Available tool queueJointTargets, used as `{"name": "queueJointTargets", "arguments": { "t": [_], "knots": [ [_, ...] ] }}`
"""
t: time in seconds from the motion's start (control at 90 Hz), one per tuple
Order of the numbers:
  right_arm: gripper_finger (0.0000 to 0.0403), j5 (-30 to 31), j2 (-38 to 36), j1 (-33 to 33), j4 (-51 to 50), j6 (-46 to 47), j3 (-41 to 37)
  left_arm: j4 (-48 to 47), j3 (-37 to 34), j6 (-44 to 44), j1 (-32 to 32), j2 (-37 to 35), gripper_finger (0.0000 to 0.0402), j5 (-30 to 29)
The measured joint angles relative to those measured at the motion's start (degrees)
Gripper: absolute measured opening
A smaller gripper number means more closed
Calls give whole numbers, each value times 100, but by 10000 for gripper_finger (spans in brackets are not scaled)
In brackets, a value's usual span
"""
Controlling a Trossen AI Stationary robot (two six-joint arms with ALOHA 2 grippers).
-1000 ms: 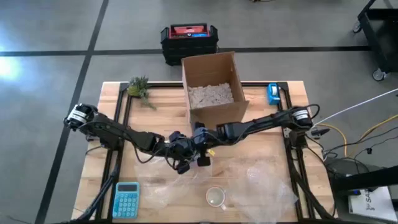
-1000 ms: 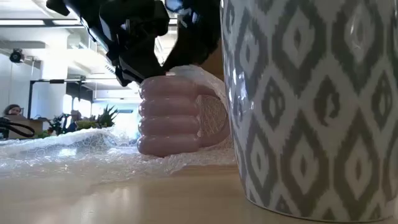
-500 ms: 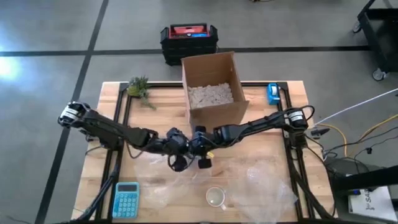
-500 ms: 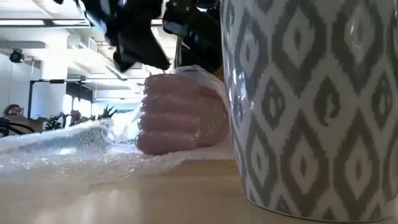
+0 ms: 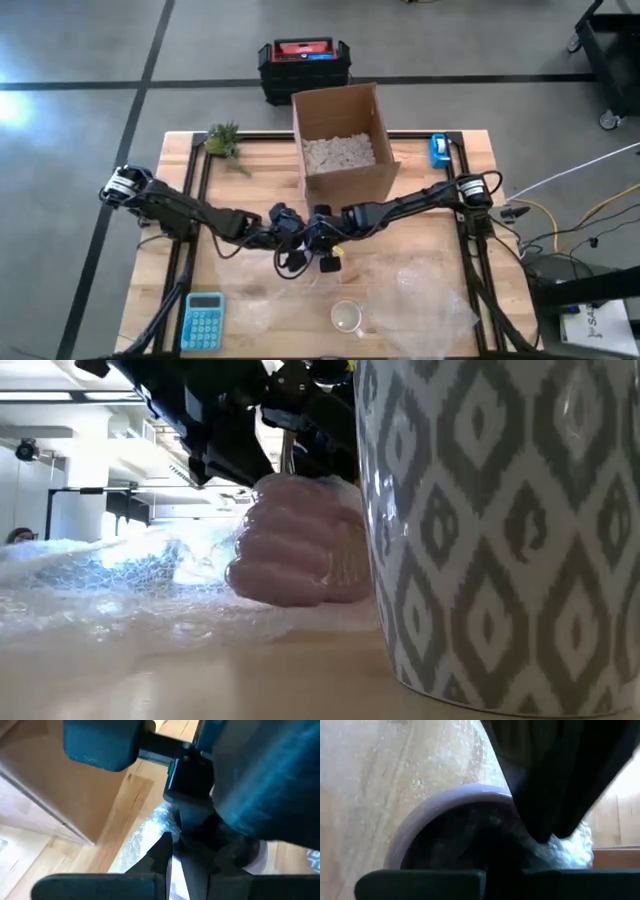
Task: Wrap mug
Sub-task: Wrap the purple mug with the left bubble wrap
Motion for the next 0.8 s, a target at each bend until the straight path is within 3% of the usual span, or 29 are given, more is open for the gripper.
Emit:
{"name": "queueJointTargets", "arguments": {
  "t": [0.656, 0.8],
  "knots": [
    [2, -6, -495, 35, -683, -223, 385, 9, -15, 90, -7, 15, 22, 144],
    [2, -552, -467, 66, -733, -142, 382, 5, -17, 90, -7, 15, 22, 139]
  ]
}}
